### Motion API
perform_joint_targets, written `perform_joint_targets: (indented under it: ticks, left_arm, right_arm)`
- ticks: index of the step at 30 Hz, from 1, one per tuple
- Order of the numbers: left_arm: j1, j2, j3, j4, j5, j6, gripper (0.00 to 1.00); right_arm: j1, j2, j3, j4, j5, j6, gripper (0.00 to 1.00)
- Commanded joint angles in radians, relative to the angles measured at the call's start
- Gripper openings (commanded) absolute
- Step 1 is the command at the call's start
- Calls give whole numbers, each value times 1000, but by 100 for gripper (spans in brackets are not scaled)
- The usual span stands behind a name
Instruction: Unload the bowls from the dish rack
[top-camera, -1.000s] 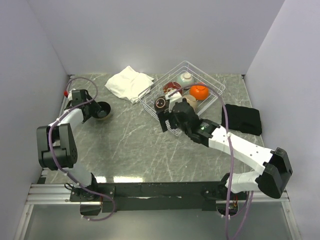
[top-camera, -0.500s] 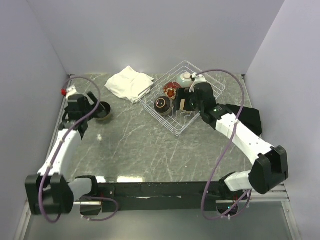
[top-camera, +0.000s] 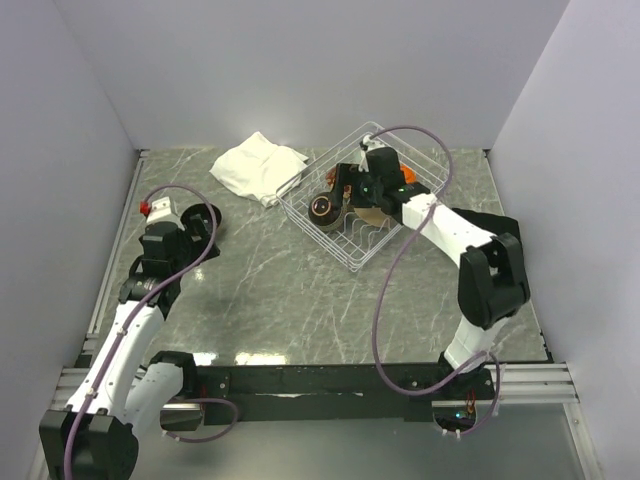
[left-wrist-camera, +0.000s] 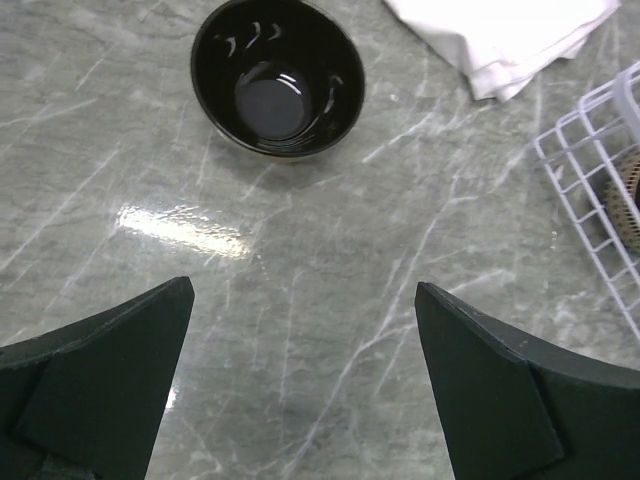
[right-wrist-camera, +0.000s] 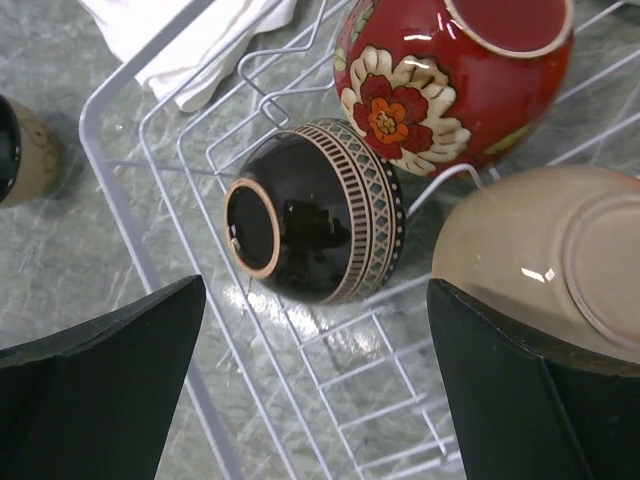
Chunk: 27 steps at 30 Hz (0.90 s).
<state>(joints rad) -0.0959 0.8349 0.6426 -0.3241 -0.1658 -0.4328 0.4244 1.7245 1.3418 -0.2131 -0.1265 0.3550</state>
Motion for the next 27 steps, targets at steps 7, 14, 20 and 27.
perform_joint_targets:
  ticks: [7, 14, 20, 27]
  left_arm:
    - [-18, 21, -1, 63, -60, 48, 99]
    - [-21, 18, -4, 69, -52, 48, 99]
    - [-25, 18, -3, 71, -47, 48, 99]
    - [-31, 20, -3, 72, -44, 48, 99]
  right_arm:
    - [-4, 151, 138, 27, -44, -5, 100]
    - [14, 216, 187, -12, 24, -10, 100]
    - [34, 264, 218, -51, 85, -4, 100]
    - [37, 297, 227, -89, 41, 13, 100]
